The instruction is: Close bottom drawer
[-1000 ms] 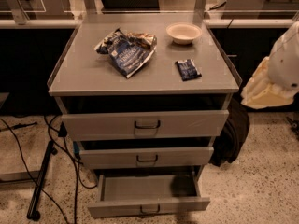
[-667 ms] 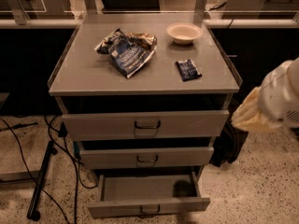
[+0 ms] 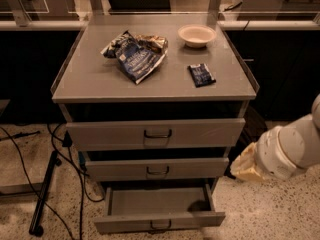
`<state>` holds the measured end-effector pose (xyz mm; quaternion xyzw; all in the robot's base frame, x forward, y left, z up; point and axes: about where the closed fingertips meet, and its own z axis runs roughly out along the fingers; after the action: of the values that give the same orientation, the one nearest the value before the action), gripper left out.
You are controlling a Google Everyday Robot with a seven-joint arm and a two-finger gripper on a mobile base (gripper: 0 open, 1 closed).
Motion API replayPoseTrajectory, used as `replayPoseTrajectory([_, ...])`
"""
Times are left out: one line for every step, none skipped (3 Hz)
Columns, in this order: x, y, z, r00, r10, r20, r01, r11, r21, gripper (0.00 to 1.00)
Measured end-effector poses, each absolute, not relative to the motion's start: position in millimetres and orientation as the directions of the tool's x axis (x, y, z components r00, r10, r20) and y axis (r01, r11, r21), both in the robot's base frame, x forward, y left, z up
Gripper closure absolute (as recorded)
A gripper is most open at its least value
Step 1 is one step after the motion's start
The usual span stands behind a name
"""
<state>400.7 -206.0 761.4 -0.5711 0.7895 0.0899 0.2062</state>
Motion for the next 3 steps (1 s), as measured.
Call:
replayPoseTrajectory([399.3,-206.2,746.1,-0.275,-0.859,-0.431,-0.942,0.331,-0.060,1.00])
replayPoseTrajectory([397.6,-207.2,742.0,-0.274,-0.861,-0.427,-0.944,0.327,-0.053,1.00])
replayPoseTrajectory([389.2,-212.6,710.7,-0.274,-0.858,-0.435,-0.945,0.324,-0.044,1.00])
